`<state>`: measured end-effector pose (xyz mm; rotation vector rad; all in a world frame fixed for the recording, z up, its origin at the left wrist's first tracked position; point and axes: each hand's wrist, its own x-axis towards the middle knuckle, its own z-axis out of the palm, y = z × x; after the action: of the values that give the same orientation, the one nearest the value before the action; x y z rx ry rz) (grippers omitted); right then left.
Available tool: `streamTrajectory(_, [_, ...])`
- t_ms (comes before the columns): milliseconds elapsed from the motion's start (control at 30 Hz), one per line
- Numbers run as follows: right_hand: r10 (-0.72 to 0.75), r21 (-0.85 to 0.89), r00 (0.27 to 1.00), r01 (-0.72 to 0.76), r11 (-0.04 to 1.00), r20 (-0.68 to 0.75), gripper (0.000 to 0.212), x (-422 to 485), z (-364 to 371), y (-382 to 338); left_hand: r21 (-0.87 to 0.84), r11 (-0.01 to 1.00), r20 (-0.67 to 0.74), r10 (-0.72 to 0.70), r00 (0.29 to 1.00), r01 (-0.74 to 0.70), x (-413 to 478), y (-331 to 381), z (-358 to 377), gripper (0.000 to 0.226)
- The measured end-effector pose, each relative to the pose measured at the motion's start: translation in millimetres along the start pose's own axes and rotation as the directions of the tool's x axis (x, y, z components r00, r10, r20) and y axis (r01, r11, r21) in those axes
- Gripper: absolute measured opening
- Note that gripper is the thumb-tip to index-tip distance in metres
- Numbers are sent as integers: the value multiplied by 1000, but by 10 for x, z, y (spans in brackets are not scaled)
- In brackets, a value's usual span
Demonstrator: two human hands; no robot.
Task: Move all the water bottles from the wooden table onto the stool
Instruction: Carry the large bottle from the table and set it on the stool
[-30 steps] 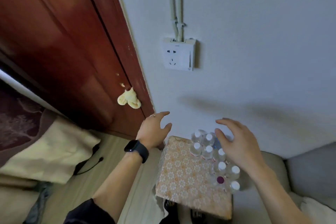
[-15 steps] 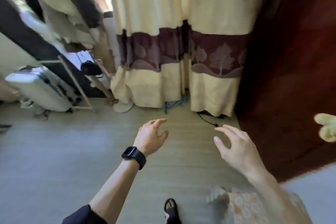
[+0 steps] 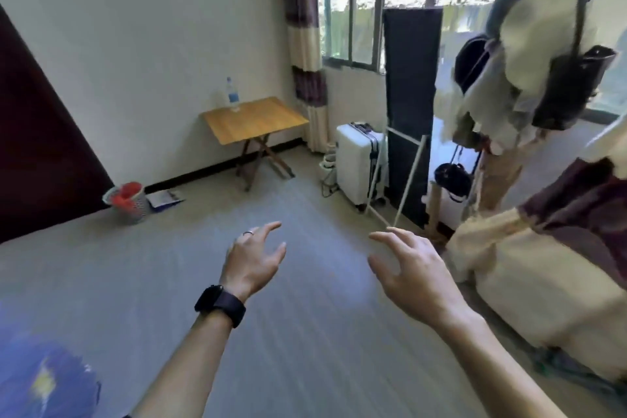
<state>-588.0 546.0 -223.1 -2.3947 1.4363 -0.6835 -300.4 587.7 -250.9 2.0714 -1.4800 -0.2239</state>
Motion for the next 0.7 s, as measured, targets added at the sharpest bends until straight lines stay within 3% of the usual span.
streamTrajectory(167, [-132, -4, 989, 133, 991, 72, 46, 1212, 410, -541, 31, 998, -108, -56, 993, 60, 885, -551, -545, 46])
streamTrajectory(300, [-193, -16, 980, 194, 981, 49, 45, 2059, 507, -758, 57, 997, -148, -45, 988, 54, 1533, -675, -840, 48])
streamTrajectory(700, [-328, 38, 945, 328, 944, -17, 47, 4778, 862, -773, 81, 990, -328, -83, 941, 116, 3789, -1104, -1082, 43])
